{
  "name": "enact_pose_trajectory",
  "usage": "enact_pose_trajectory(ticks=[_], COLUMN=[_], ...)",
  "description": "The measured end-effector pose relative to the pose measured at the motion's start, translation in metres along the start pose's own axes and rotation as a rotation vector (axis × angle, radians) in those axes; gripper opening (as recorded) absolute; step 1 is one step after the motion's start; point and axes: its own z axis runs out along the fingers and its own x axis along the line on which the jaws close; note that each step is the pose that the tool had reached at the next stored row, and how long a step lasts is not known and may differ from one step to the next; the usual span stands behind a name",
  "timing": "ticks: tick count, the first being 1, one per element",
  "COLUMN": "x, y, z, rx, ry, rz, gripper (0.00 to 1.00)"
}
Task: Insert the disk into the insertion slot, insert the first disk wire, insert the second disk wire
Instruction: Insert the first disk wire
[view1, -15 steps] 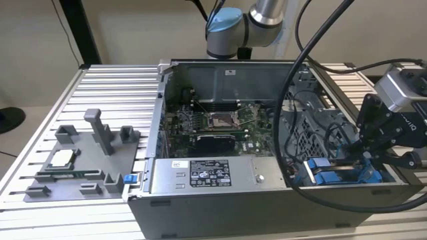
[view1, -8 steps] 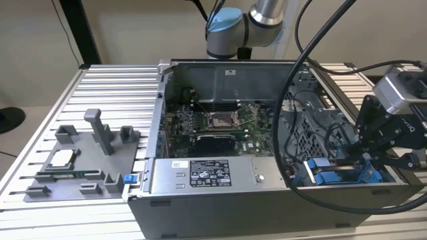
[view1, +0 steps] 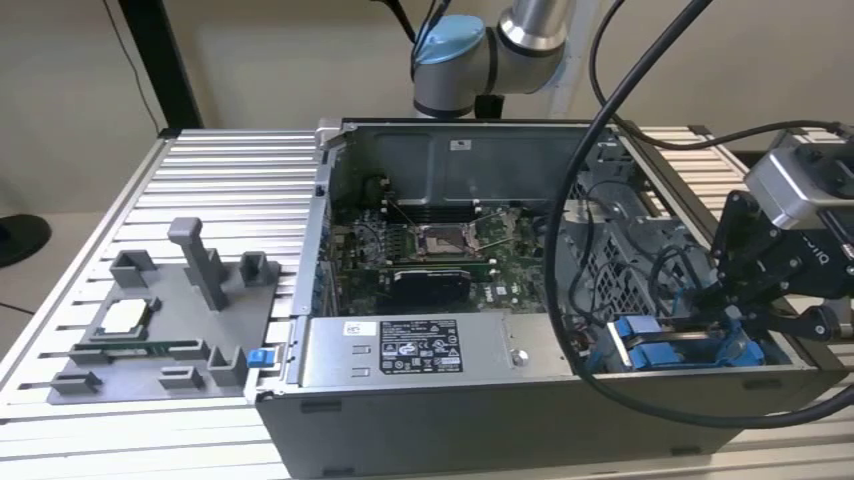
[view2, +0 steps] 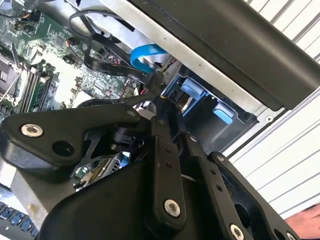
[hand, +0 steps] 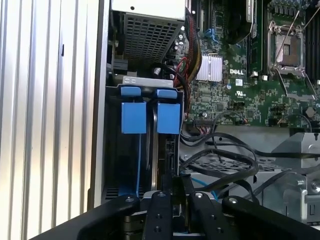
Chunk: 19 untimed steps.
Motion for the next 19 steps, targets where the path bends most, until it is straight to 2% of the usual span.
enact_pose_trajectory(ticks=[12,19], x=[-0.0019,-0.0023], y=[0.0000,-0.0002], z=[0.0004,0.0014], rx=[0.0004,0.0021], ry=[0.0111,0.0125], rz=[0.001,0.001], gripper=[0.00,0.00])
